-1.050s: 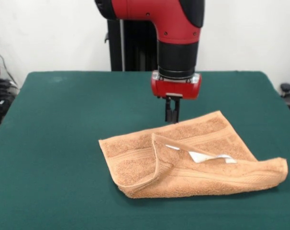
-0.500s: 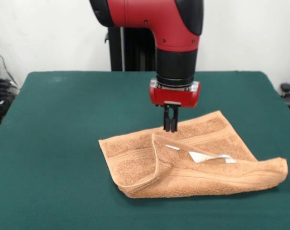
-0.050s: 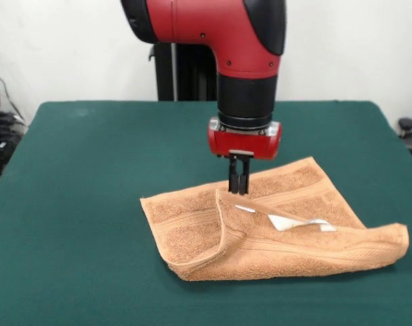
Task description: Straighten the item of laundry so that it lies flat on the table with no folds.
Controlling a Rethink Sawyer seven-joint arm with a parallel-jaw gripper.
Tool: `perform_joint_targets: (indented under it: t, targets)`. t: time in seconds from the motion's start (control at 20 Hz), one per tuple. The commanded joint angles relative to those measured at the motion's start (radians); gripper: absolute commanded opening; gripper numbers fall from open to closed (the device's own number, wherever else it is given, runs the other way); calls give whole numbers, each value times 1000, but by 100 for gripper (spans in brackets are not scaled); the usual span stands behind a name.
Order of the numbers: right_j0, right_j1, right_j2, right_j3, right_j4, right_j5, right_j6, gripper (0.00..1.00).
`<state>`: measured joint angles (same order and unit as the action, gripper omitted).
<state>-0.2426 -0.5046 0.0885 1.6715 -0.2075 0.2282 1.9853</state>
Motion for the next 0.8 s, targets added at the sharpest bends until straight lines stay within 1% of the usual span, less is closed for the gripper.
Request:
perform_joint_targets:
  t: [0.05,0.3,0.65,0.8]
  targets:
    - [-14,67,58,-56,-33,-55,51,0]
    - [-19,113,55,-79,-52,-91,45,0]
    - [-18,141,56,-105,-55,-104,43,0]
    - [-8,163,53,-132,-50,-113,50,0]
